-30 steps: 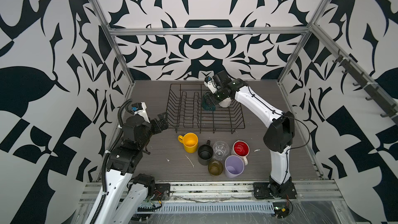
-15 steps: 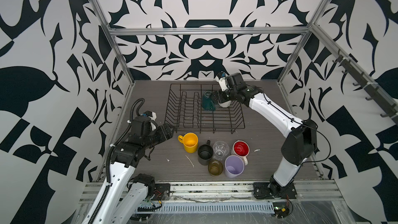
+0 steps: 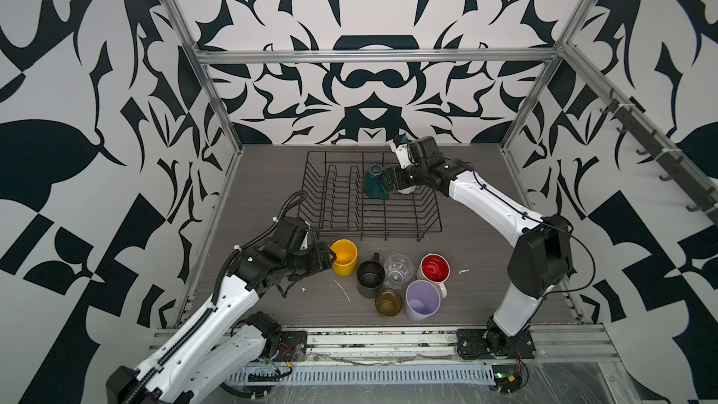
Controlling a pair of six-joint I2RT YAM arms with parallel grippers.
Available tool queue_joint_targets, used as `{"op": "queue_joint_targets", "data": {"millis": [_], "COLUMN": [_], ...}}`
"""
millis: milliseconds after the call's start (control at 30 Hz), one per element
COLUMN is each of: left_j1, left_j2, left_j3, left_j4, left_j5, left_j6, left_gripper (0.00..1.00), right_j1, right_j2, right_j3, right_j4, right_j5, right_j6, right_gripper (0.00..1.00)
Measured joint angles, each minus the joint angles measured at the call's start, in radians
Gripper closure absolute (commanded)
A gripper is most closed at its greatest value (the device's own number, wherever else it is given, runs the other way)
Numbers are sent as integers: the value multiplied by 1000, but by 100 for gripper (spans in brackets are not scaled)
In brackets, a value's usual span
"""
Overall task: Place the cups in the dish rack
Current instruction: 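Release the green mug with the right gripper while the left gripper reaches the yellow mug, then grasp the yellow mug's rim with the left gripper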
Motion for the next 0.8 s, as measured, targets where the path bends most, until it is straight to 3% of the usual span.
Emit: {"op": "queue_joint_targets", "data": {"millis": [233, 800], "left_j1": [-91, -135], "left_j2": [129, 285], "left_j3": [45, 69], "left_j4": [23, 83], "left_j5": [-91, -159], "left_j6": [-32, -63], "left_gripper": [31, 42], "right_j1": [-7, -32], "right_j2": [-28, -43], "right_j3": [-40, -90], "right_j4": [11, 24], "right_j5": [-3, -14], "right_j6": [0, 0], "right_gripper": [7, 7]}}
